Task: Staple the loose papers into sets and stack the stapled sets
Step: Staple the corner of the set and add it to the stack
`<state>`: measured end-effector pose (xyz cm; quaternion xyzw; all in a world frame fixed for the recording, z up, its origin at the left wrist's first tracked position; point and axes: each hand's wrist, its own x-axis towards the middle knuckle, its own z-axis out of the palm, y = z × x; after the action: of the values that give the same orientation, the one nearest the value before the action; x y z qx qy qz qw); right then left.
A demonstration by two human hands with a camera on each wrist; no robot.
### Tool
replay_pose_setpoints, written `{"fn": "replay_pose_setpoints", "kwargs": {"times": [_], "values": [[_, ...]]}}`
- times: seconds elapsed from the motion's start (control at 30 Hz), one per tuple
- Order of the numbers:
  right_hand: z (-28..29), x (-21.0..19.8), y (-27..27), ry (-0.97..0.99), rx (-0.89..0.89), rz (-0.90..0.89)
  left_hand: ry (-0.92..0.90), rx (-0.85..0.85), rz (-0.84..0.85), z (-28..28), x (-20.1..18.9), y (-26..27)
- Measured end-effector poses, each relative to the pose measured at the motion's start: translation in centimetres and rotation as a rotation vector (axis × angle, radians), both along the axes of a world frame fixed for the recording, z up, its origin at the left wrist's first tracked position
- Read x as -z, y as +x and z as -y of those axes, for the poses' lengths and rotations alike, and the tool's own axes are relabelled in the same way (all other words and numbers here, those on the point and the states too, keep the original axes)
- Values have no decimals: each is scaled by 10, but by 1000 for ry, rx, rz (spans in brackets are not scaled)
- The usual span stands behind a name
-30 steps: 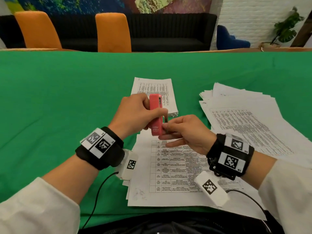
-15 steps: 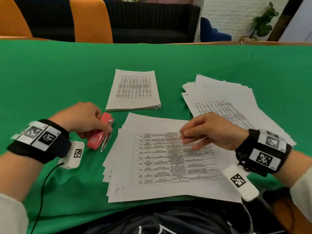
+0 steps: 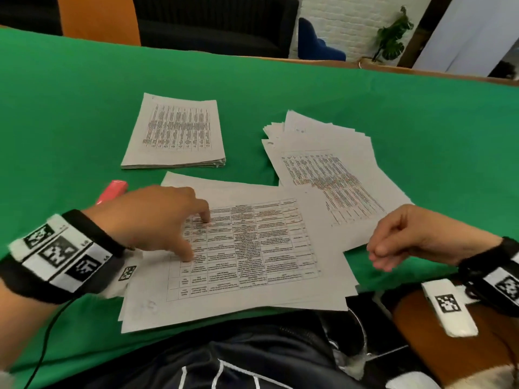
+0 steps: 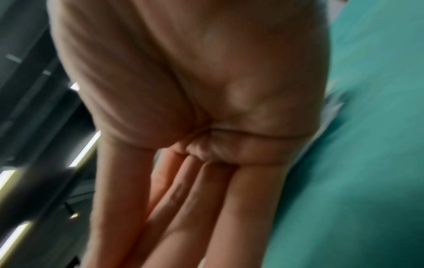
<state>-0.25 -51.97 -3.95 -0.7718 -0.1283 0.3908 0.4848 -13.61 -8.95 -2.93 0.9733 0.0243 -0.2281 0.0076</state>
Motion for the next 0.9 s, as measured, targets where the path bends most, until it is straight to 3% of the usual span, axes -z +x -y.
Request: {"fn": "replay_pose_setpoints", "kwargs": {"times": [0.23,0.5,0.63,0.77,0.9], "values": [[59,41,-7,-262,-234,-124,84,8,-22,6,-3,16],[83,74,-17,-230,-329,-167,141,119,5,20,-4,22],[86,116,-19,-379,-297,-164,155,123,-9,21,-3,24],[95,172,3,-495,-154,-172,167,136,-16,22,-3,25],[86,219,23,-676,-233,-156,175,130,-12,23,-3,27]]}}
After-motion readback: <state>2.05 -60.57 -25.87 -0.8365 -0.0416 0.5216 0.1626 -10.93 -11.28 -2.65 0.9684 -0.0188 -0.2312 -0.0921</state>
